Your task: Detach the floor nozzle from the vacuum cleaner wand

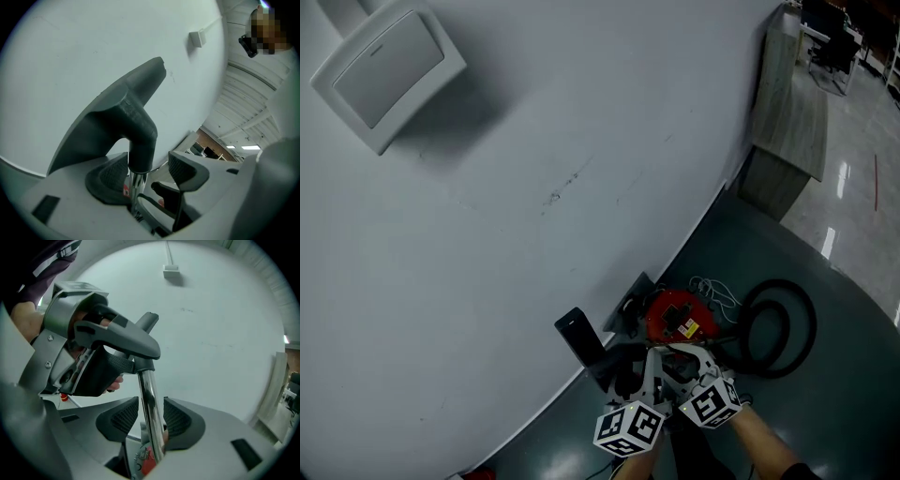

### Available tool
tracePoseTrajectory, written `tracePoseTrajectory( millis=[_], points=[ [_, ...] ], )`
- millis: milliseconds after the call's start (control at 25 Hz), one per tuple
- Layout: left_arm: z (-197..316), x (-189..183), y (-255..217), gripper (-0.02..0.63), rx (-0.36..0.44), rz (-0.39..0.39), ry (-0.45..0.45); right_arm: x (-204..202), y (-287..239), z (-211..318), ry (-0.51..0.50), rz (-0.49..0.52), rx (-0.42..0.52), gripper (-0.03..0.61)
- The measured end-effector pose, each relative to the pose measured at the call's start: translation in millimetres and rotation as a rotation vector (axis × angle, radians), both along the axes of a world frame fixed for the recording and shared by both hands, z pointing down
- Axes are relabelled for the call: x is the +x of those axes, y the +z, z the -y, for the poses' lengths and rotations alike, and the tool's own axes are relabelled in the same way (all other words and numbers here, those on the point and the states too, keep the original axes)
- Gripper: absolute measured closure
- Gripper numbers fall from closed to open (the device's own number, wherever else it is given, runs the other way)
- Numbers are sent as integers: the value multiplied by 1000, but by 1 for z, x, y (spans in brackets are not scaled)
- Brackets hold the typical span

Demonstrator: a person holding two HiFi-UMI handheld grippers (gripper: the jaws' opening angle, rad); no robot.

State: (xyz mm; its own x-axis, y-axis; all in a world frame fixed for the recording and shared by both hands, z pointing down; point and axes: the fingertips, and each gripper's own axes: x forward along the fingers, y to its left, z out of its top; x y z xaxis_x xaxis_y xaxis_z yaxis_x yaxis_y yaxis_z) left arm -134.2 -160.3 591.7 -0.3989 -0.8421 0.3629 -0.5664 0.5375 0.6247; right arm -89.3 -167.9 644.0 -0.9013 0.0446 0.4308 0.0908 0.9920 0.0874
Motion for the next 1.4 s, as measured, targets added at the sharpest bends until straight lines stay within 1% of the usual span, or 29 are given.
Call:
tracePoseTrajectory(
  millis=[120,200,400,480,560,640,720,840,1000,1120,1200,1280,1320,1400],
  points=[
    [2,-7,6,351,-26,-12,-51,-9,5,3,-17,0,19,419],
    [2,-12,8,351,-37,-18,-76,-14,8,6,-35,1,18,405],
    [3,-20,10,358,-60,-13,-89,-22,21,1,-152,-13,28,405],
    [-1,-24,13,423,-75,-16,-108,-26,26,0,-179,-20,53,405],
    [-2,-27,15,434,-84,-13,-117,-28,28,1,-192,-17,75,407],
    [0,-28,15,434,-91,1,-119,-30,27,1,-199,-5,82,431],
    [2,-28,17,434,-100,16,-111,-29,26,1,-198,9,83,433],
    [7,-29,21,431,-90,8,-89,-28,25,1,-191,31,82,433],
    [9,-31,22,431,-79,16,-60,-32,33,-1,-219,2,81,423],
    [9,-30,22,434,-73,31,-43,-34,40,2,-216,3,60,422],
    [11,-28,21,436,-63,52,-14,-33,39,3,-212,9,40,425],
    [15,-23,16,436,-41,108,59,-29,37,6,-209,13,28,430],
    [18,-19,13,437,-24,158,122,-28,36,7,-210,14,24,430],
    [23,-10,8,437,16,272,283,-24,32,9,-214,14,21,431]
  ],
)
